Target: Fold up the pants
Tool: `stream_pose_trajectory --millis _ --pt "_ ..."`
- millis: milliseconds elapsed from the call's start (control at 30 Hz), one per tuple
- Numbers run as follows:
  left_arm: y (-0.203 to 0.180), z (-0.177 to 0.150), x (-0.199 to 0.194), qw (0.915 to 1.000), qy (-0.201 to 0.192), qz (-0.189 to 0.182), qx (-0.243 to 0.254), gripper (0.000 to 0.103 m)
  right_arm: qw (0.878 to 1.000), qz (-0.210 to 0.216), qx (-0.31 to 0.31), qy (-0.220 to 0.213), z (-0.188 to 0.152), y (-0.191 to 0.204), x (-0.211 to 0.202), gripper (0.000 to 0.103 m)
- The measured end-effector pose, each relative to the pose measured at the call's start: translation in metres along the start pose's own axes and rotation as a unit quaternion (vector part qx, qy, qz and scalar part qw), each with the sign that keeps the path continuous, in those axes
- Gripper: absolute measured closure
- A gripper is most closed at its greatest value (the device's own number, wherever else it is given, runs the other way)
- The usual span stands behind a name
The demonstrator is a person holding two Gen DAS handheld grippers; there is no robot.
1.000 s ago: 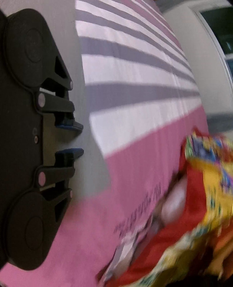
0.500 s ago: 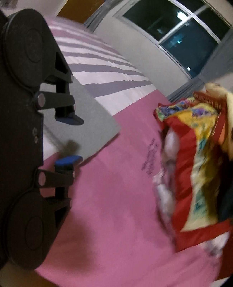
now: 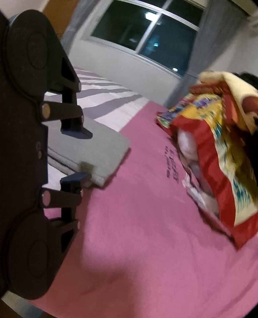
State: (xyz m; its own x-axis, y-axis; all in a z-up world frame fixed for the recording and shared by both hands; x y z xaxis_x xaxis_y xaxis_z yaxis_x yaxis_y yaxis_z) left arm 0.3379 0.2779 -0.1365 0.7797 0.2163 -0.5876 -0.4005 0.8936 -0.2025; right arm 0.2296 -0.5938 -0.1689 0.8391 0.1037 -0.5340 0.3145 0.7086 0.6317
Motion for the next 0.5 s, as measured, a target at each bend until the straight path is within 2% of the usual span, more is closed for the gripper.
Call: stream_pose_trajectory --millis 67,133,200,300,400,433,467,500 --pt "0.034 0.007 -0.009 0.9971 -0.009 0.018 -0.073 0.019 1.0 0.013 -0.011 0.003 -0.001 0.006 0.001 0.061" --pt "0.064 0.006 -0.009 0.9892 0.016 0.008 -0.145 0.019 0.999 0.012 -0.03 0.012 -0.004 0.013 0.003 0.06" --pt "0.079 0.001 -0.006 0.9827 0.041 -0.008 -0.181 0.019 0.999 0.008 -0.04 0.022 -0.008 0.018 0.007 0.06" --pt "0.082 -0.012 0.002 0.9708 0.082 -0.054 -0.219 0.036 0.999 0.003 -0.037 0.029 -0.016 0.02 0.011 0.059" --pt "0.079 -0.022 0.017 0.9588 0.106 -0.079 -0.251 0.05 0.999 -0.001 -0.036 0.032 -0.02 0.022 0.011 0.058" --pt "0.077 -0.023 0.022 0.954 0.109 -0.088 -0.265 0.067 0.999 -0.003 -0.038 0.033 -0.021 0.023 0.01 0.057" --pt "0.074 -0.023 0.023 0.9515 0.106 -0.095 -0.273 0.069 0.999 -0.005 -0.039 0.034 -0.022 0.023 0.009 0.057" --pt "0.069 -0.02 0.02 0.9533 0.091 -0.098 -0.271 0.069 0.999 -0.007 -0.039 0.035 -0.021 0.022 0.01 0.056"
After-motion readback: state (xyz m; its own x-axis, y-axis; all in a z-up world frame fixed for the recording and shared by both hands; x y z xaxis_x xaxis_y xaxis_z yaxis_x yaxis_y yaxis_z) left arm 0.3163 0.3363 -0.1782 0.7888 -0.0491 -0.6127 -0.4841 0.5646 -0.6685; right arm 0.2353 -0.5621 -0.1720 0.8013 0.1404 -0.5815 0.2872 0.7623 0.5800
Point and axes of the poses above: each gripper's, at about its wrist camera, not at the fingertips, and x roughly the way its jaws point, y to its left, z to its top, the point moved 4 cm from there along x, roughly the way its jaws point, and after that the axes turned 13 degrees about -x, right-handed, at the moved point
